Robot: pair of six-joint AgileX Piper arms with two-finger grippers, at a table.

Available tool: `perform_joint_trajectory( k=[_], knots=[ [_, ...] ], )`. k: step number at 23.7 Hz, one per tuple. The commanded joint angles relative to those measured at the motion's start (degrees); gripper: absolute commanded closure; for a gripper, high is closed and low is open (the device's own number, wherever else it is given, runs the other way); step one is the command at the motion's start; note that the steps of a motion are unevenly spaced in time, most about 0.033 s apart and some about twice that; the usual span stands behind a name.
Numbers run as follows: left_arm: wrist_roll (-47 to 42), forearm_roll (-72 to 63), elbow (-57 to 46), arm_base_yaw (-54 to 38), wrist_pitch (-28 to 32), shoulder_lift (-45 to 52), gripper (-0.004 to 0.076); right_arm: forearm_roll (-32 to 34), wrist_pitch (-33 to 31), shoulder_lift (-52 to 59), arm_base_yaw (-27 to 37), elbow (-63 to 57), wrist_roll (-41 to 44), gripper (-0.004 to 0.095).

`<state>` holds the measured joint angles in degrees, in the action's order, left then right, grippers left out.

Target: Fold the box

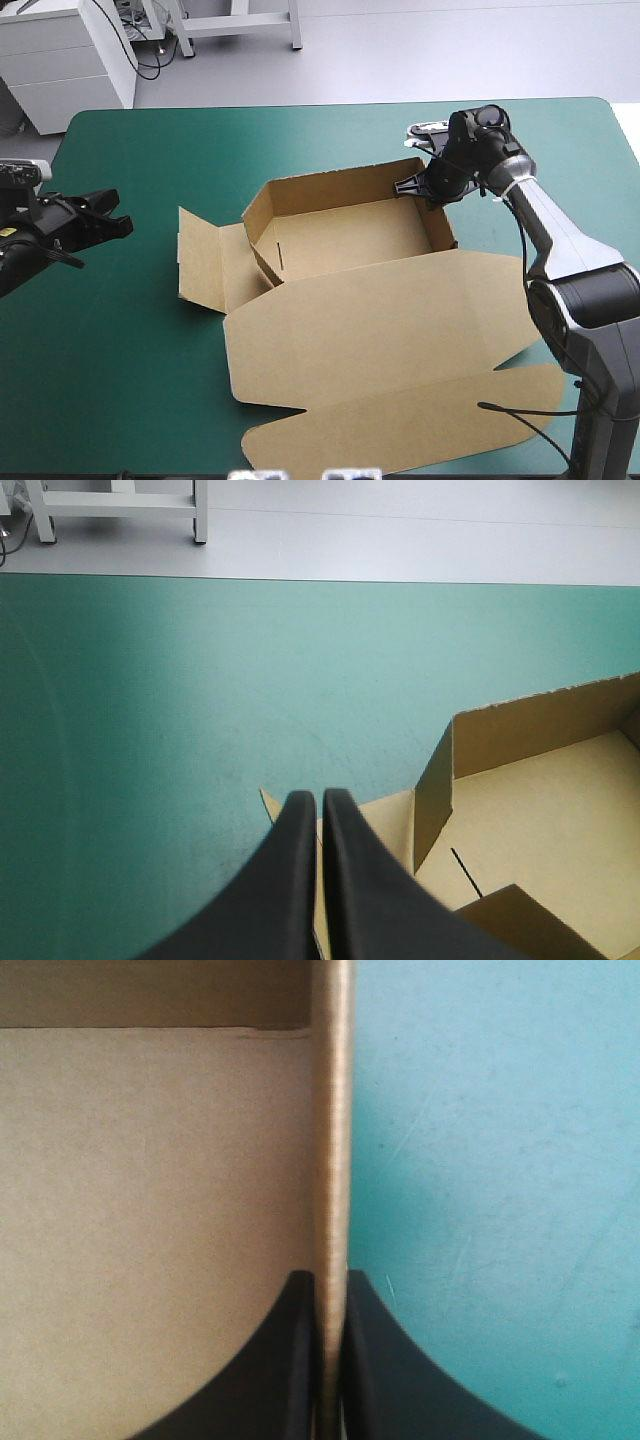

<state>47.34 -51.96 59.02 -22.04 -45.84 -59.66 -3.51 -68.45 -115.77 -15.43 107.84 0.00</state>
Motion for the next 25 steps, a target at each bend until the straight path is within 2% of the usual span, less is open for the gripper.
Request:
perform_joint_trajectory(
  k=[1,2,8,11,17,20,25],
  knots=[
    [0.1,-3.1,1.5,0.1,2.1,0.6,0.0718,-1.1,-1.4,1.7,0.4,2.5,0.0,0.0851],
    [0.1,-3.1,1.5,0.1,2.1,0.6,0.0718,-1.4,-1.4,1.7,0.4,2.9,0.0,0.0799],
    [0.3,-3.1,1.5,0.1,0.9,0.6,0.0718,-1.1,-3.0,1.7,0.4,6.1,0.0,0.0327],
    [0.3,-3.1,1.5,0.1,0.7,0.6,0.0718,-1.8,-3.0,2.3,0.4,7.2,0.4,0.0207],
    [0.3,-3.1,1.5,0.1,0.7,0.6,0.0718,-2.6,-3.2,6.1,0.4,7.2,2.1,0.0197],
    [0.3,-3.1,1.5,0.1,0.7,0.6,0.0718,-4.0,-3.2,13.0,0.2,3.4,2.4,0.0197],
    [0.3,-3.1,1.5,0.1,0.8,0.6,0.0718,1.1,-3.0,19.4,0.2,-7.4,2.0,0.0197]
  ],
)
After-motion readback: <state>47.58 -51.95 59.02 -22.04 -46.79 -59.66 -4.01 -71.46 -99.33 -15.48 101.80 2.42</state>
